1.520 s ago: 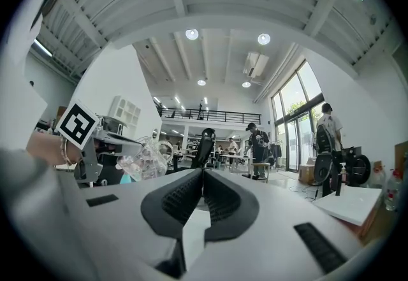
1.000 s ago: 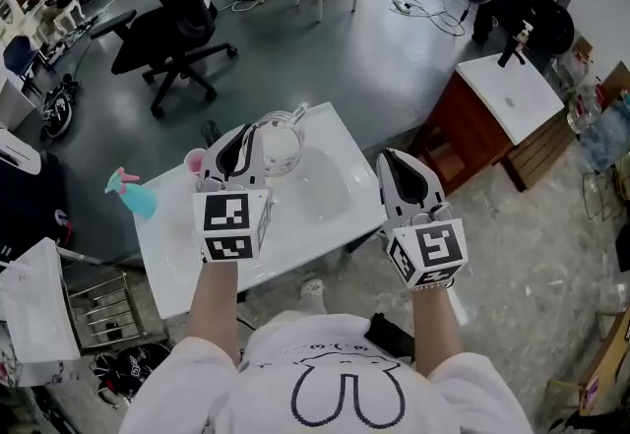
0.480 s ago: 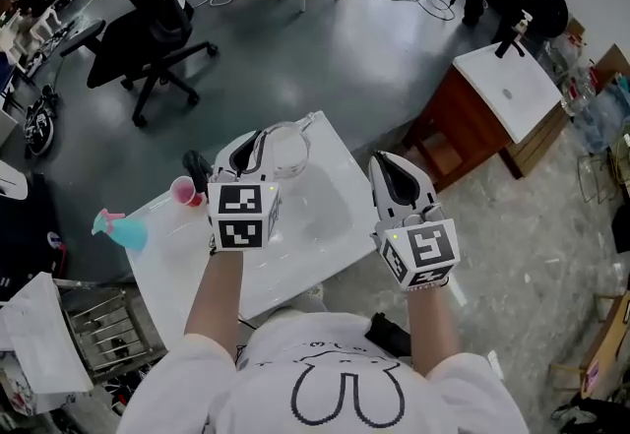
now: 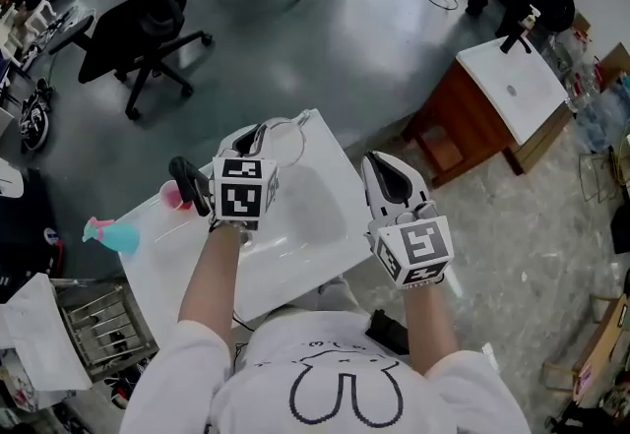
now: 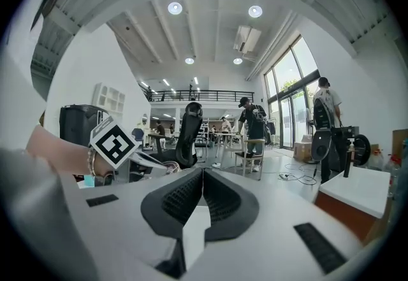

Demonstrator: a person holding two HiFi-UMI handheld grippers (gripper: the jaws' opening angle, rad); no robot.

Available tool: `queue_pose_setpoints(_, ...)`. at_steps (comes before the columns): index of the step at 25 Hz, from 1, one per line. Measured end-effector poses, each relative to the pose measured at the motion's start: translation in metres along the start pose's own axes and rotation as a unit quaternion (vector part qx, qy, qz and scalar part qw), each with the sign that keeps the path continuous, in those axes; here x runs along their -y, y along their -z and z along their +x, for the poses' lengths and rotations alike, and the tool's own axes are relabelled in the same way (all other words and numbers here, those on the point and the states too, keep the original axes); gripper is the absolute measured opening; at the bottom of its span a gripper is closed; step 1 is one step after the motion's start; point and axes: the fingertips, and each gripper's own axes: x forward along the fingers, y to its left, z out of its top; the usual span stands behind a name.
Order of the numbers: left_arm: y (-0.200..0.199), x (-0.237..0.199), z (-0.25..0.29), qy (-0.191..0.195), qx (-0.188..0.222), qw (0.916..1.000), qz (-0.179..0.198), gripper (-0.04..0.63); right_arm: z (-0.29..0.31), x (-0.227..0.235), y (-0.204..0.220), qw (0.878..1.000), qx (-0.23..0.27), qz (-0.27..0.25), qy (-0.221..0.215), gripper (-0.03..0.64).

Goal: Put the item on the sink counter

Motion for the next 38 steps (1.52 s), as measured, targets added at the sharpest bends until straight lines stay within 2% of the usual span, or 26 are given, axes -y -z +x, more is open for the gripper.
queue_pose_setpoints(7,0.019,0.002,0.045,0.005,-0.065,0.9977,-0.018,0.034,0.023,0.016,0.006,1.0,-0.01,0.007,-0.025,0.029)
queue_pose_setpoints(16,0.056,-0.006,0.092,0.008,-0.141,0.9886,-0.054,0.034,0.045,0.04,0.02,0.999,-0.028,0.012,-0.029,0.029)
queue_pose_setpoints(29,0.079,-0.004,0.129,0.011,-0.197,0.9786,-0.058,0.035,0.063,0.058,0.035,0.998,-0.047,0.018,-0.031,0.029)
queue_pose_setpoints(31,0.081,-0.004,0.132,0.014,-0.201,0.978,-0.052,0.035,0.065,0.059,0.036,0.998,-0.048,0.019,-0.032,0.029)
queue_pose_setpoints(38,0.083,-0.006,0.136,0.02,-0.209,0.9754,-0.065,0.037,0.068,0.056,0.039,0.998,-0.05,0.021,-0.04,0.029)
